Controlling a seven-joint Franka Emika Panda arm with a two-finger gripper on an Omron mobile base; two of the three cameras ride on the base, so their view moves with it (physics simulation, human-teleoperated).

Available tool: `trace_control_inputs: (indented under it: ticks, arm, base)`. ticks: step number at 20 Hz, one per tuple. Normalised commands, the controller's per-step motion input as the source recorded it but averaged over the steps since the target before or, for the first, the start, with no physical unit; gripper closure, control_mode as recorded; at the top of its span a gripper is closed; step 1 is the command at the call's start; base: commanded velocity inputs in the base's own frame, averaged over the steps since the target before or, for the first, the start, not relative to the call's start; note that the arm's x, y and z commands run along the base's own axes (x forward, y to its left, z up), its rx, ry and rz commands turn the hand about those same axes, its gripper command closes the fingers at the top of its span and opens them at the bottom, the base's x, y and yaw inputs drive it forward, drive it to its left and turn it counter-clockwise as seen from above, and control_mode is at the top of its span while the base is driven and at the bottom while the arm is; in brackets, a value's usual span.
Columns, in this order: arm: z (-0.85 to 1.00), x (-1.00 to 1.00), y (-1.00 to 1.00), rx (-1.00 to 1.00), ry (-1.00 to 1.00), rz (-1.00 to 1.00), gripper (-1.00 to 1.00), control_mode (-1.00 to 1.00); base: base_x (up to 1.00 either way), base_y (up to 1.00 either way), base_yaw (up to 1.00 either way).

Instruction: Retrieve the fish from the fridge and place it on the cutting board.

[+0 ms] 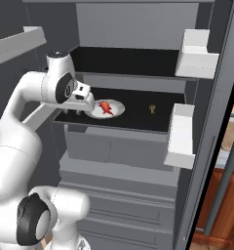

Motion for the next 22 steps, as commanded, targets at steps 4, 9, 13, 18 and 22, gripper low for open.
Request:
trace_control_inputs:
  ticks: [4,9,13,18,22]
  arm:
    - [-0.27,0.09,-0.38,-0.06,0.0,0.0,-1.0,-1.0]
    - [-0.26,0.06,-0.36,-0.13,-0.06,0.0,-1.0,-1.0]
    - [0.0,0.09,-0.09,-0.01,-0.06,0.06,-1.0,-1.0]
    - [-0.02,0.28,-0.02,0.0,-0.06,0.08,-1.0,-1.0]
    - [-0.16,0.4,-0.08,0.0,-0.12,0.01,-1.0,-1.0]
  base:
    - [0.0,0.0,0.0]
    - [0.0,0.0,0.0]
    - [0.0,0.0,0.0]
    - [0.0,0.0,0.0]
    - [0.0,0.0,0.0]
